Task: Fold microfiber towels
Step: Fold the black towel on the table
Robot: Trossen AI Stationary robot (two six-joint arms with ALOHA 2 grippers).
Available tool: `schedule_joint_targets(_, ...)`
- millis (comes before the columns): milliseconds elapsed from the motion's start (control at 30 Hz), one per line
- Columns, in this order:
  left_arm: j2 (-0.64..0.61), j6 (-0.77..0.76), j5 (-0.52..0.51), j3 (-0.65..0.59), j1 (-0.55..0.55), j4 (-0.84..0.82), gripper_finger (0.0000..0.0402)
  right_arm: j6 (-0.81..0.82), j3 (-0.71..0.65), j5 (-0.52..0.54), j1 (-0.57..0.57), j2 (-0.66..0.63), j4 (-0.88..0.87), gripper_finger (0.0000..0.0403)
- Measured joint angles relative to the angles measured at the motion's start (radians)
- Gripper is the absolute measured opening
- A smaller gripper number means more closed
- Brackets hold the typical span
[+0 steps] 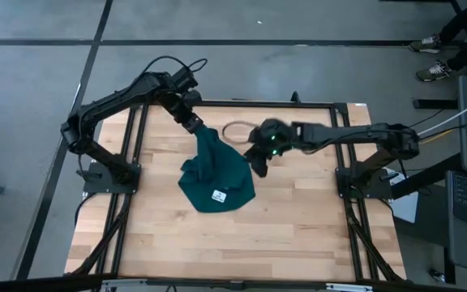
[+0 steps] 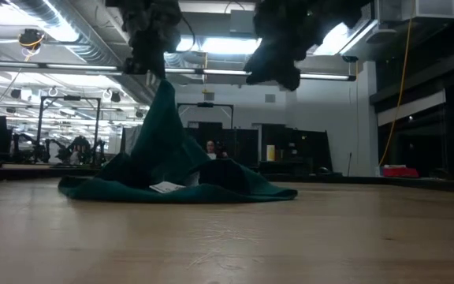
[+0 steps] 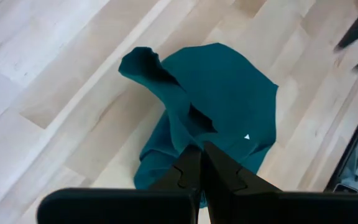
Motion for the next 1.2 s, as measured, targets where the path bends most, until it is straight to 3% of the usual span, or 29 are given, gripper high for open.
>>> schedule_joint_targets(433, 0.002, 0.104, 0.052, -0.062, 0.106, 0.061, 0.0002, 0.087, 0.0, -0.017, 0.094, 0.159, 0.196, 0.0152)
schedule_joint_targets(800, 0.002, 0.148, 0.072, -0.225, 0.132, 0.165, 0.0002, 0.167, 0.0, 0.017, 0.118, 0.274, 0.329, 0.0148)
schedule_joint_targets(1200, 0.002, 0.151, 0.125, -0.245, 0.18, 0.26, 0.0002, 0.198, 0.296, -0.005, 0.118, 0.513, 0.274, 0.0162)
